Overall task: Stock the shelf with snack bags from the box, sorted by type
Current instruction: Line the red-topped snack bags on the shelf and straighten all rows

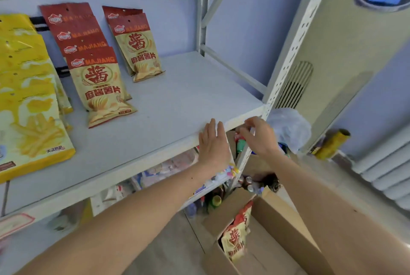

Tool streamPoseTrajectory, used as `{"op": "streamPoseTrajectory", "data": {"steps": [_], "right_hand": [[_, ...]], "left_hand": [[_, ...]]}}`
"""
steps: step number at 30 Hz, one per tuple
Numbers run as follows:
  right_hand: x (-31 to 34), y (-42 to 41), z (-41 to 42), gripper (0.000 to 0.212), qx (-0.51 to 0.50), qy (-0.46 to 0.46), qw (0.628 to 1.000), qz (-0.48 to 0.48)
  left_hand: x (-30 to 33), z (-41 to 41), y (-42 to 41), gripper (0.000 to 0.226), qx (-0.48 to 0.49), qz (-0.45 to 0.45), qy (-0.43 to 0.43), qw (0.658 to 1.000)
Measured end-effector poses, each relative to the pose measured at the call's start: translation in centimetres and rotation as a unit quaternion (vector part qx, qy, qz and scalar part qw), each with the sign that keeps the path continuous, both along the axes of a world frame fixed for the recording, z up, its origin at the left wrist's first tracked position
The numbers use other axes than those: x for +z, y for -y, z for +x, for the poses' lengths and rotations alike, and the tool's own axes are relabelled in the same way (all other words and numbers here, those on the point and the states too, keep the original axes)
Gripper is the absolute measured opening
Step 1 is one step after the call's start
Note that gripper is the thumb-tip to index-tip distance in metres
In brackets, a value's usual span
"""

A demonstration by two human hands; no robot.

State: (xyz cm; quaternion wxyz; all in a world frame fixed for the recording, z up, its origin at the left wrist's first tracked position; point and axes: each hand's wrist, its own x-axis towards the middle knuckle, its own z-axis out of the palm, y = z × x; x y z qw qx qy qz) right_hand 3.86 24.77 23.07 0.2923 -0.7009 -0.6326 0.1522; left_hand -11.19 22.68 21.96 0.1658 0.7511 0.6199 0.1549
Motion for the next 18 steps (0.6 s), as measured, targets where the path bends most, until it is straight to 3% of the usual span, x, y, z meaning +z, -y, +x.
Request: {"op": "streamPoseTrajectory", "data": {"steps": [6,18], "right_hand": [[-4.8,5.7,7.0,0.03,-0.024,0.013,0.998,-0.049],[-21.2,12.3,16.3,0.027,0.048,0.019,0.983,-0.177]], "left_hand": [[-5.6,6.3,5.2,0.072,-0.057,-0.025,-0.038,0.997],[-22.1,13.7,13.5,0.077,-0.013,-0.208,-0.115,0.971]]}}
